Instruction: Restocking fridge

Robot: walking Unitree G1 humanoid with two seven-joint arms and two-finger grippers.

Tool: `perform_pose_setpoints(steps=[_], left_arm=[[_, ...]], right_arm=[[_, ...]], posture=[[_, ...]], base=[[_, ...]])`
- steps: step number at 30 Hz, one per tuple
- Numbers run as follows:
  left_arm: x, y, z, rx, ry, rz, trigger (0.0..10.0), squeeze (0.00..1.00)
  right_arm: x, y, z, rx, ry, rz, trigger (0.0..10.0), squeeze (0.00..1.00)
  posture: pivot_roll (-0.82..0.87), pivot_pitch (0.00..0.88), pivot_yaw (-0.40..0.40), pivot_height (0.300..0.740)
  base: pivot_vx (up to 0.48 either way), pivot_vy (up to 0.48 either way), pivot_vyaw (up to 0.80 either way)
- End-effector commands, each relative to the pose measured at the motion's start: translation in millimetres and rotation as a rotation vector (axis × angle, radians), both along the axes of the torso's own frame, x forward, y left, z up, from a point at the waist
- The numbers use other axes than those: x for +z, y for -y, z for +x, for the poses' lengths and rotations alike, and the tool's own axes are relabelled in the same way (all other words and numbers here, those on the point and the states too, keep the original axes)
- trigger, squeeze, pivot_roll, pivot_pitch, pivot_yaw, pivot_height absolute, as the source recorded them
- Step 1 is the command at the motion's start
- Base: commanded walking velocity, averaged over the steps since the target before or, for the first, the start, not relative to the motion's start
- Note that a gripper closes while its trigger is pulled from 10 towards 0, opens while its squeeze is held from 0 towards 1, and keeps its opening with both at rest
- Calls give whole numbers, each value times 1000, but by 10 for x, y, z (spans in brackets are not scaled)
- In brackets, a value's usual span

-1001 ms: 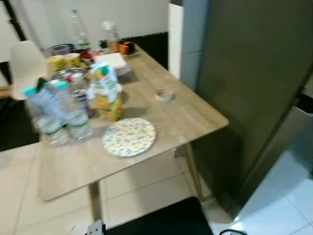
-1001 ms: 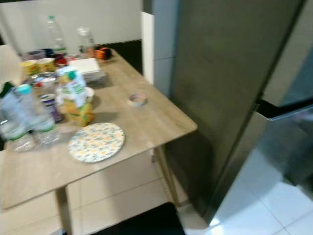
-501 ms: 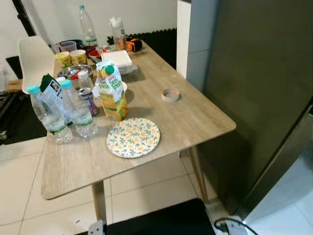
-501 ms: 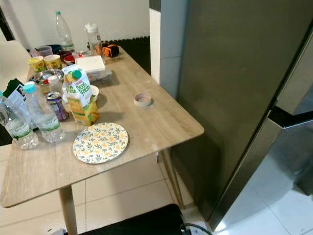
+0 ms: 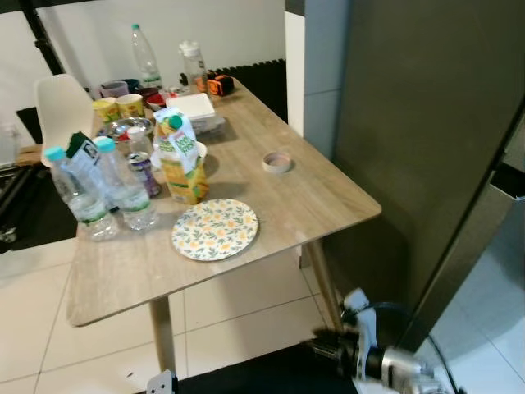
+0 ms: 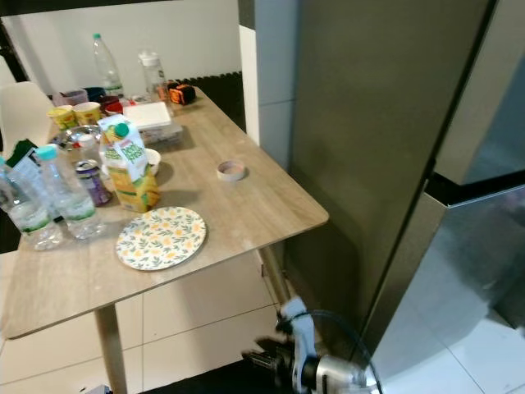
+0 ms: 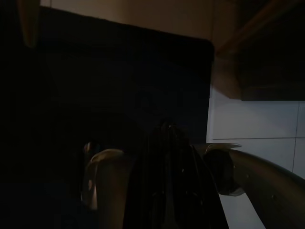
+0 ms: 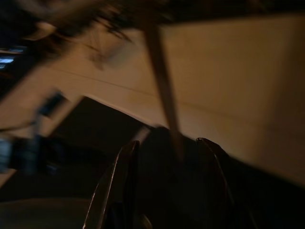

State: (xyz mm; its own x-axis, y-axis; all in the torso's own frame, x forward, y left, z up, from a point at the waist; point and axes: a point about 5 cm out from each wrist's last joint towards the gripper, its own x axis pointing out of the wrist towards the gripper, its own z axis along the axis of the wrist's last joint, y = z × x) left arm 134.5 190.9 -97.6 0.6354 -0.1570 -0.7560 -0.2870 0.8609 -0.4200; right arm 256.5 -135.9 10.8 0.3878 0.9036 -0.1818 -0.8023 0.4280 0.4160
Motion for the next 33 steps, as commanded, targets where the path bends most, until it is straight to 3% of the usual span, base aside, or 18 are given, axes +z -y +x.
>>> perform_pose_setpoints(steps=[1,2,4,10,11,13,14,15,16,19,20,21,22,23,24,33], left_arm=[[5,-51,-5,9,2,25,10000,0],[5,-51,-5,9,2,25,10000,0],[3,-49,-10,11,2,26,10000,0],[3,-39,-10,13,5,23,10000,0],[3,-35,-9,13,6,22,10000,0],[3,-35,-9,13,6,22,10000,0],[-1,-31,-19,12,4,21,10000,0],[-1,-31,-19,12,4,21,10000,0],[-4,-27,-27,13,1,19,10000,0],[-4,-27,-27,13,1,19,10000,0],[-4,-25,-27,15,2,17,10000,0],[-4,-25,-27,15,2,17,10000,0],[-5,-22,-28,15,2,16,10000,0],[-5,-22,-28,15,2,16,10000,0],[-5,-19,-29,15,4,15,10000,0],[-13,-20,-61,21,4,9,10000,0]], right_arm=[[229,-38,41,105,54,123,10000,1000],[229,-38,41,105,54,123,10000,1000],[553,-87,164,133,168,231,10000,1000],[861,-165,335,92,304,303,10000,1000],[944,-200,416,58,352,292,10000,1000],[944,-200,416,58,352,292,10000,1000],[1004,-239,525,-1,401,244,10000,1000],[1004,-239,525,-1,401,244,10000,1000],[1069,-287,655,-72,450,174,10000,1000],[1069,-287,655,-72,450,174,10000,1000],[1138,-318,785,-166,493,101,10000,1000],[1138,-318,785,-166,493,101,10000,1000],[1180,-352,907,-249,504,15,10000,847],[1180,-352,907,-249,504,15,10000,847],[1215,-396,977,-288,503,-47,10000,0],[1195,-538,1005,-268,532,-195,10000,0]], posture=[[-65,0,44,740],[-65,0,44,740],[-65,0,44,740],[-60,0,40,740],[-60,0,40,740],[-60,0,40,740],[-59,0,40,740],[-59,0,40,740],[-51,0,36,740],[-51,0,36,740],[-51,0,34,740],[-51,0,34,740],[-48,0,30,740],[-48,0,30,740],[-47,0,28,740],[-29,0,20,740]], base=[[0,0,0],[0,0,0],[0,0,0],[0,0,0],[0,0,0],[0,0,0],[0,0,0],[0,0,0],[0,0,0],[0,0,0],[0,0,0],[0,0,0],[0,0,0],[0,0,0],[0,0,0],[0,0,590]])
